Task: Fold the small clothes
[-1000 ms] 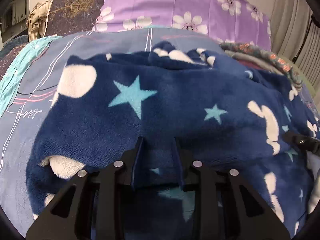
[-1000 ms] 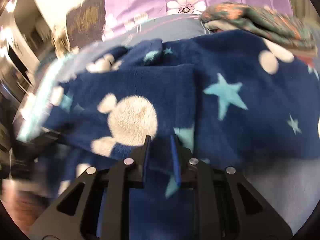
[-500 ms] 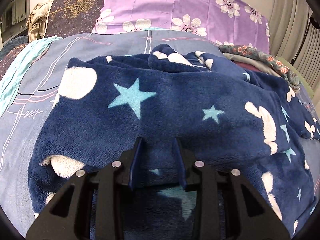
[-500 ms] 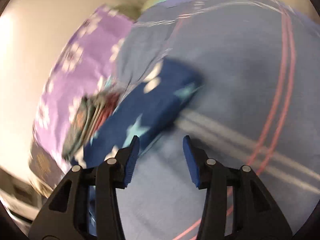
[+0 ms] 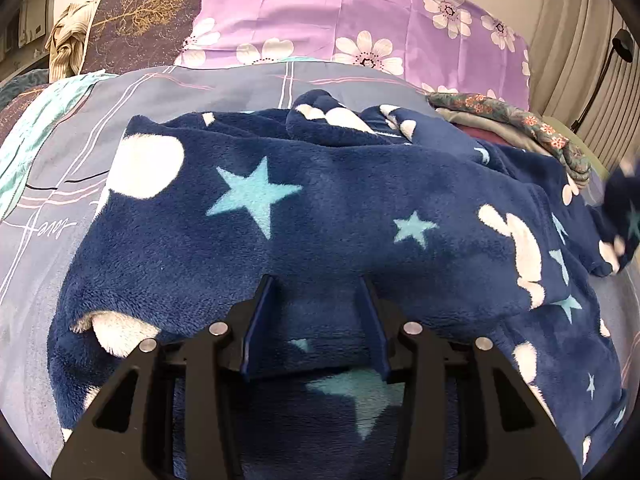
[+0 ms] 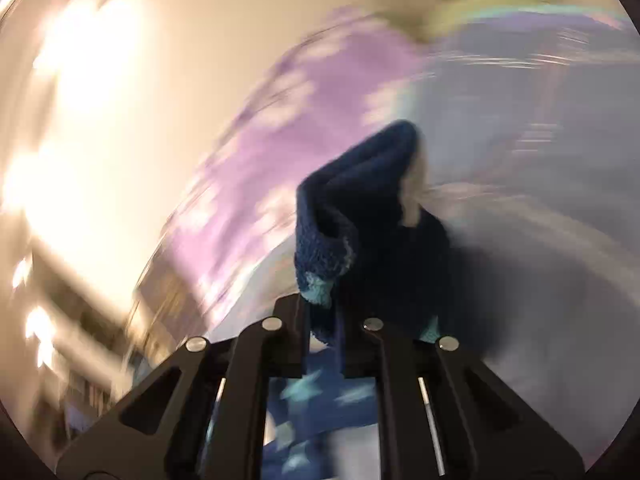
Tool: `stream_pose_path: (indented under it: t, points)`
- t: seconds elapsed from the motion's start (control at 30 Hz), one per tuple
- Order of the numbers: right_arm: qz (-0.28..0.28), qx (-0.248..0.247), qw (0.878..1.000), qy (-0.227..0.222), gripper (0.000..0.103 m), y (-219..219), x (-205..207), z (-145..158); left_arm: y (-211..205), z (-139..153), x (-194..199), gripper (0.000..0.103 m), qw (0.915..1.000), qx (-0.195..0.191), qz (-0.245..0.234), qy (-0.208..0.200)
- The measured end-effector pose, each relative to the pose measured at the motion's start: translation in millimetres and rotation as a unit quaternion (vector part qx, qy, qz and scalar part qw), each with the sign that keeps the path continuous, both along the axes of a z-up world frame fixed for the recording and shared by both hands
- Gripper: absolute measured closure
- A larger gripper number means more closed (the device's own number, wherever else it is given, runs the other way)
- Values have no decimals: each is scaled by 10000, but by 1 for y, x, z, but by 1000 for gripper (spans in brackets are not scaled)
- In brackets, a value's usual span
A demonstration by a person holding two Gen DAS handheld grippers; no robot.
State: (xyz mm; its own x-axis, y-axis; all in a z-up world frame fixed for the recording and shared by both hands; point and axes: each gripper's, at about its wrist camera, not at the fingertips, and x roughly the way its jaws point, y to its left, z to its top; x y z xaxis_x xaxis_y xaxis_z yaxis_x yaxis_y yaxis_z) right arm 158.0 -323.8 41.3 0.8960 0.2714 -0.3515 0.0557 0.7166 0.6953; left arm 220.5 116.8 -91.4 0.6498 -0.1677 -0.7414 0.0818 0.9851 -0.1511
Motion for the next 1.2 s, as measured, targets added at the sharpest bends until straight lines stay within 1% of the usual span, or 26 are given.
stream_pose_path:
  t: [0.07, 0.1, 0.17, 0.2, 0.27, 0.33, 0.37, 0.43, 0.47, 0.53, 0.57, 0.6, 0.63, 0.67, 0.73, 0.77, 0.83, 0.87, 0.93, 1.0, 1.03, 1.07, 1.1, 1.13, 1.17, 1.2]
  points:
    - [713, -252, 9971, -49, 93, 55, 17, 5, 1, 0, 0, 57, 10000, -75, -19, -6]
    - [1160, -339, 9927, -3, 93, 87, 27, 1, 2, 0, -1, 56, 9999, -100, -31, -9]
    - [1636, -416, 9855, 169, 93, 122, 43, -9, 2, 0, -1, 53, 9999, -136, -60, -16]
    - [1880, -509, 9801, 375, 93, 145, 48, -23, 1, 0, -1, 53, 9999, -141, -71, -19]
    - [2165, -618, 9718, 694, 93, 168, 58, -44, 2, 0, -2, 52, 9998, -165, -91, -23]
    - [2404, -751, 9619, 1066, 93, 187, 57, -68, 3, 0, -2, 50, 9997, -223, -120, -32]
    - [2462, -819, 9585, 1184, 93, 193, 54, -78, 4, 0, -2, 48, 9995, -274, -140, -39]
    - [2500, -1080, 9536, 1286, 93, 205, 31, -93, 7, 1, -2, 48, 9990, -415, -159, -58]
    - [2496, -1191, 9524, 1284, 93, 209, 27, -99, 8, 2, -3, 48, 9987, -484, -160, -81]
    - [2493, -1305, 9519, 1209, 93, 211, 18, -106, 12, 10, -7, 48, 9962, -834, -203, -128]
    - [2488, -1355, 9521, 1152, 93, 211, 16, -106, 13, 15, -8, 48, 9918, -1236, -301, -133]
    - [2483, -1373, 9524, 1114, 93, 211, 12, -108, 13, 21, -10, 48, 9827, -1788, -475, -127]
    - [2489, -1359, 9528, 1086, 92, 211, 10, -108, 9, 28, -9, 46, 9751, -2126, -623, -100]
    - [2494, -1331, 9532, 1070, 92, 210, 11, -108, 0, 35, -7, 44, 9714, -2247, -771, -54]
    - [2494, -1285, 9542, 1041, 92, 208, 14, -106, -18, 43, -2, 39, 9749, -2029, -914, 18]
    - [2490, -1283, 9545, 1019, 92, 209, 14, -105, -34, 45, 4, 39, 9772, -1834, -1068, 90]
    - [2493, -1323, 9546, 957, 90, 210, 12, -104, -56, 44, 15, 37, 9779, -1655, -1244, 281]
    - [2494, -1349, 9544, 936, 90, 212, 12, -102, -66, 41, 23, 37, 9773, -1631, -1277, 443]
    - [2499, -1424, 9537, 879, 89, 212, 8, -100, -80, 29, 43, 37, 9737, -1683, -1239, 901]
    - [2519, -1488, 9525, 842, 88, 213, 5, -98, -91, 19, 54, 37, 9725, -1686, -1164, 1107]
    - [2524, -1511, 9521, 833, 87, 214, 5, -98, -94, 17, 58, 47, 9730, -1657, -1140, 1131]
    - [2530, -1538, 9515, 834, 86, 214, 4, -97, -96, 17, 60, 73, 9746, -1602, -1101, 1108]
    - [2530, -1571, 9509, 846, 85, 214, 4, -97, -97, 18, 62, 89, 9768, -1535, -1049, 1063]
    - [2542, -1598, 9502, 839, 81, 214, 3, -95, -97, 18, 64, 95, 9752, -1616, -1082, 1052]
    - [2541, -1634, 9497, 829, 79, 214, 1, -92, -96, 22, 65, 95, 9742, -1694, -1094, 1009]
    - [2534, -1669, 9493, 827, 75, 213, 0, -90, -95, 29, 62, 95, 9761, -1639, -1113, 891]
